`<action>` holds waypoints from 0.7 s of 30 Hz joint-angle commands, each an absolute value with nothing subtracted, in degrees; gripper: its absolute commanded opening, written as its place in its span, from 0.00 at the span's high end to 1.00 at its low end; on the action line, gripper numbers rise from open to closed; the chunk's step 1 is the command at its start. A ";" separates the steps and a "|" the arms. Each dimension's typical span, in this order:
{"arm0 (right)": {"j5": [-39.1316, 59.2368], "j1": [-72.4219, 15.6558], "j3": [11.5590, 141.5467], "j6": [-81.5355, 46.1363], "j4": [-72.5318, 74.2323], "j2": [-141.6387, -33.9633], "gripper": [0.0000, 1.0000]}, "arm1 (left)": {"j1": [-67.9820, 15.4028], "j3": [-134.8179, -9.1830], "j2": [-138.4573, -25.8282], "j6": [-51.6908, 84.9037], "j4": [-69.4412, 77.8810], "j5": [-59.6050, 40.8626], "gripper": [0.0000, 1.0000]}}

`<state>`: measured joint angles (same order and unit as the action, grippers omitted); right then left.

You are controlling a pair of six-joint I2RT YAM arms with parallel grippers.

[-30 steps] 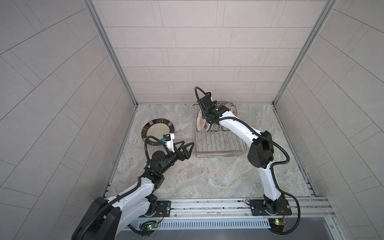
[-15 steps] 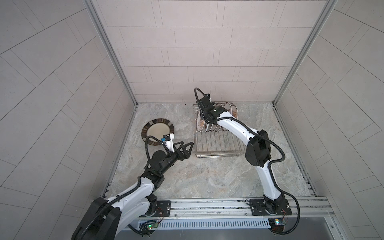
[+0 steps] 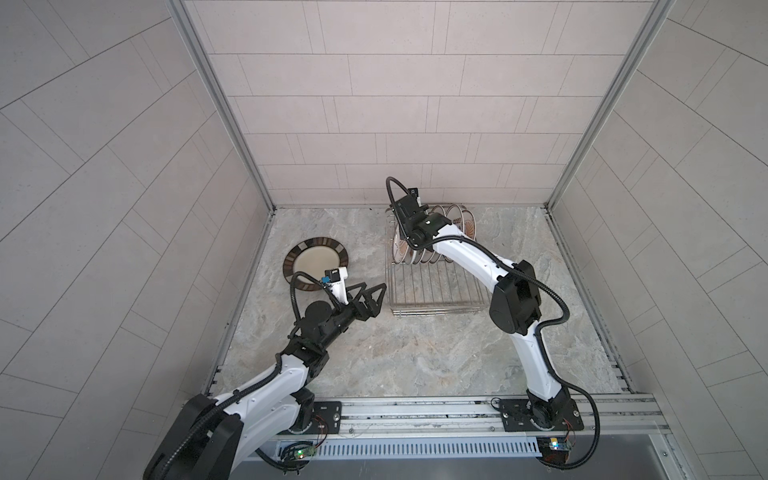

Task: Unload the plates from the dish rack
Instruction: 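Grasp the top rim of the watermelon plate with the right gripper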

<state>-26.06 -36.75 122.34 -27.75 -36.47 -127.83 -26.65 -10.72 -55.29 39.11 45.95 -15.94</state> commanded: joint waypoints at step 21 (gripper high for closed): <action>-35.04 -39.72 106.99 -23.71 -25.62 -107.16 0.99 | -26.81 -11.58 -56.34 40.17 47.02 -14.29 0.00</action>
<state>-30.52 -39.38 107.46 -25.04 -30.48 -113.34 -26.65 -10.72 -56.93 40.12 45.95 -15.09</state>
